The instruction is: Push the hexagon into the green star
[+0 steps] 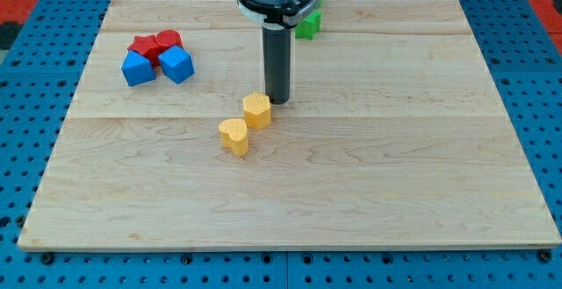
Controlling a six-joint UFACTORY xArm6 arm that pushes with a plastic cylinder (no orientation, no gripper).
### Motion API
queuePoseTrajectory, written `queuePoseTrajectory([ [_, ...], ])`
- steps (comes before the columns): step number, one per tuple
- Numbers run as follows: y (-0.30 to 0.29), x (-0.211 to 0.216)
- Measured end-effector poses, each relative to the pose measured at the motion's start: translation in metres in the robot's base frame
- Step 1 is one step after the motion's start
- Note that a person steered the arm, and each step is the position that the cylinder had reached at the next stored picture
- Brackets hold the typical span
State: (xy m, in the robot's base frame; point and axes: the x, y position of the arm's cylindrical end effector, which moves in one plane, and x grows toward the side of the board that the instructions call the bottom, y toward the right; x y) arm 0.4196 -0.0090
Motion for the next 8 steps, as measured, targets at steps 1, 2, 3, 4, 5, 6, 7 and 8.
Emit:
queuePoseTrajectory([
  [1, 0.017, 0.069],
  [2, -0.001, 0.138],
  [3, -0.065, 0.128],
  [4, -0.05, 0.061],
  [5, -0.041, 0.007],
  [6, -0.028, 0.024],
  [7, -0.023, 0.051],
  [8, 0.021, 0.008],
])
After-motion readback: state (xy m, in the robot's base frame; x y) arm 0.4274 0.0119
